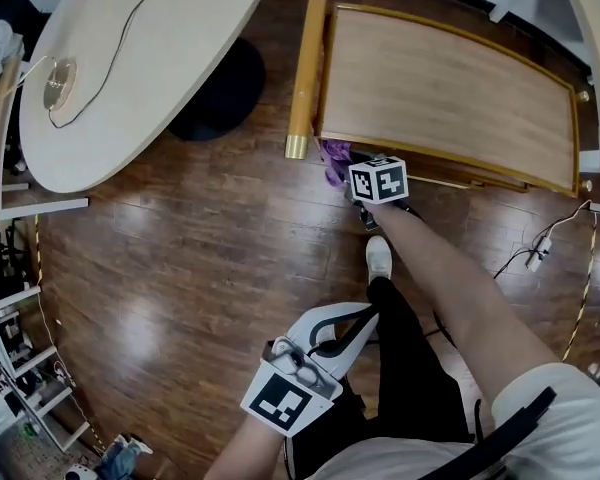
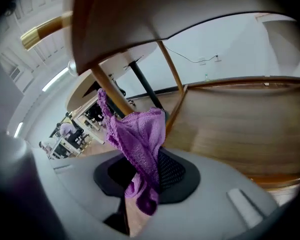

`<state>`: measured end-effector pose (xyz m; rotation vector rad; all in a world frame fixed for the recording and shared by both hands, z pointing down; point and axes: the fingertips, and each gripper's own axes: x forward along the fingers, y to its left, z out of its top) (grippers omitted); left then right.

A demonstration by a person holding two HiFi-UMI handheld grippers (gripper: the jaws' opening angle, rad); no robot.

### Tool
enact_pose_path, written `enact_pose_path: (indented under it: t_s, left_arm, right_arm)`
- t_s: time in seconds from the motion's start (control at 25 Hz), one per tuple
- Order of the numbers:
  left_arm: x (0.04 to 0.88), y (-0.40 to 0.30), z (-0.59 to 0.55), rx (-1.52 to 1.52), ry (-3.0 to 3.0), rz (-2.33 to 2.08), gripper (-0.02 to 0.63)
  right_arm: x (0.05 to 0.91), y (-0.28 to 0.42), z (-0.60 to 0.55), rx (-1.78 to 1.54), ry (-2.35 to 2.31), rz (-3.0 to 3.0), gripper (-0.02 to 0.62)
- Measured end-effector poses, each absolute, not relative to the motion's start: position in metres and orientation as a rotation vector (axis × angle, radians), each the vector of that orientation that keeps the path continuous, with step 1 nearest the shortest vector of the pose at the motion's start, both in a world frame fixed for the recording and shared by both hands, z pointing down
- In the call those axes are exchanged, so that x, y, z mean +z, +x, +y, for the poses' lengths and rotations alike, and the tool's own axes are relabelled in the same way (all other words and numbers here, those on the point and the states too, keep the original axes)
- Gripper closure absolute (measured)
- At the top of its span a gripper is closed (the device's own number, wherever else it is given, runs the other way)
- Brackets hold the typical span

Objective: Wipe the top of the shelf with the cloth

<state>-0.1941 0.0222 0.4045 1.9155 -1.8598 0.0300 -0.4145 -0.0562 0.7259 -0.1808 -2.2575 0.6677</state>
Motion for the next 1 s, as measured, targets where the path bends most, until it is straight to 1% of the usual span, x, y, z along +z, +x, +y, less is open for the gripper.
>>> enact_pose_path:
  t_s: [0.2, 0.36, 0.64, 1.0]
  left_arm:
    - [0.426, -0.197, 0.001, 0.030, 1.924, -1.803, 0.588]
    - [0.437, -0.195, -0.022, 0.041, 1.955, -1.754, 0.588]
    - [0.436, -0.178, -0.066, 0.044, 2.072, -1.646, 0.588]
    - [0.441, -0.149, -0.107, 0.065, 2.183, -1.498, 0.588]
  right_arm:
    - [0.745, -0.420, -0.104, 0.841, -0.035, -2.312, 0.494]
    - [0.753, -0.406, -0.143, 0.883, 0.043, -2.325, 0.494]
    - [0.744, -0.342, -0.237, 0.852, 0.277, -2.356, 0.494]
    - [0.749, -0.234, -0.349, 0.842, 0.573, -2.338, 0.494]
